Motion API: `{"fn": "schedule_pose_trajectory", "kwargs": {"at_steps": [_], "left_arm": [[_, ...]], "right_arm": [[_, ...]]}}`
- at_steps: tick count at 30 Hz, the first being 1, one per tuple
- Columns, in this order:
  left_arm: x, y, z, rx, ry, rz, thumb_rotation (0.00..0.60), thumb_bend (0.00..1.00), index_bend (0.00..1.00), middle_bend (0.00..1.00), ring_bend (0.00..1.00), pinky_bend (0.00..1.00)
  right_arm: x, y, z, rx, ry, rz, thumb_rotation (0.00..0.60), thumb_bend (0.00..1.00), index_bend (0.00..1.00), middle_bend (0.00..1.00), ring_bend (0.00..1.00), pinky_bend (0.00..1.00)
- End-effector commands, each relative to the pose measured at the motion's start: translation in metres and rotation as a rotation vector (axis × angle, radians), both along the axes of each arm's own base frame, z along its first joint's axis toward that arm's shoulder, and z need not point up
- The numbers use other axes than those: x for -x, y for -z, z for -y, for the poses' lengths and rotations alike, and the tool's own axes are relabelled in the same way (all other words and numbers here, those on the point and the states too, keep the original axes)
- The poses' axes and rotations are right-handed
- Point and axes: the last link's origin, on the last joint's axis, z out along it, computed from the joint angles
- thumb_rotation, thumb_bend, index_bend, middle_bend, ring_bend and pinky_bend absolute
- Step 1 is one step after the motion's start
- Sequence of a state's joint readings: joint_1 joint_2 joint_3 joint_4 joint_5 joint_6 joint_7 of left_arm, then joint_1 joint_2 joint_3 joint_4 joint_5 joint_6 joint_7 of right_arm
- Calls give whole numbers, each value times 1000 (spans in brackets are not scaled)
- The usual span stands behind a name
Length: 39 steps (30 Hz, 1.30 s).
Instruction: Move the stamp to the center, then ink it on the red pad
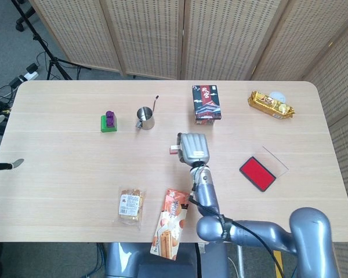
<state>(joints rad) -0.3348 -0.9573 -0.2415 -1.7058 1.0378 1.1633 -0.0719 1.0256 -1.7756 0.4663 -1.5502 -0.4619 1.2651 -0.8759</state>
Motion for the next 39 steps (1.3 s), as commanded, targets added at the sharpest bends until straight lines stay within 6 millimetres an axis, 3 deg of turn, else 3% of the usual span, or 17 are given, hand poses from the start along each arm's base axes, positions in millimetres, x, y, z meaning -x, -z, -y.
{"fn": "schedule_pose_trajectory", "kwargs": {"at_steps": [1,8,18,24,30,39], "left_arm": [[-2,3,1,6,8,-7,600,0,0,0,0,0],[-6,10,4,29,20,-18,600,0,0,0,0,0],[-10,15,9,33,32,-32,600,0,0,0,0,0],[-12,16,12,36,40,-36,600,0,0,0,0,0],[-13,16,14,39,47,-35,600,0,0,0,0,0],[-12,17,14,35,44,-38,600,0,0,0,0,0]], "right_arm": [[48,-49,-11,49,15,-3,600,543,555,909,966,1000],[114,-88,-20,74,86,20,600,543,563,909,966,1000],[194,-112,-38,66,206,38,600,542,563,909,966,1000],[222,-114,-49,55,243,38,600,543,563,909,966,1000],[252,-104,-55,48,270,-4,600,543,563,909,966,1000],[267,-94,-54,47,286,1,600,543,567,909,966,1000]]}}
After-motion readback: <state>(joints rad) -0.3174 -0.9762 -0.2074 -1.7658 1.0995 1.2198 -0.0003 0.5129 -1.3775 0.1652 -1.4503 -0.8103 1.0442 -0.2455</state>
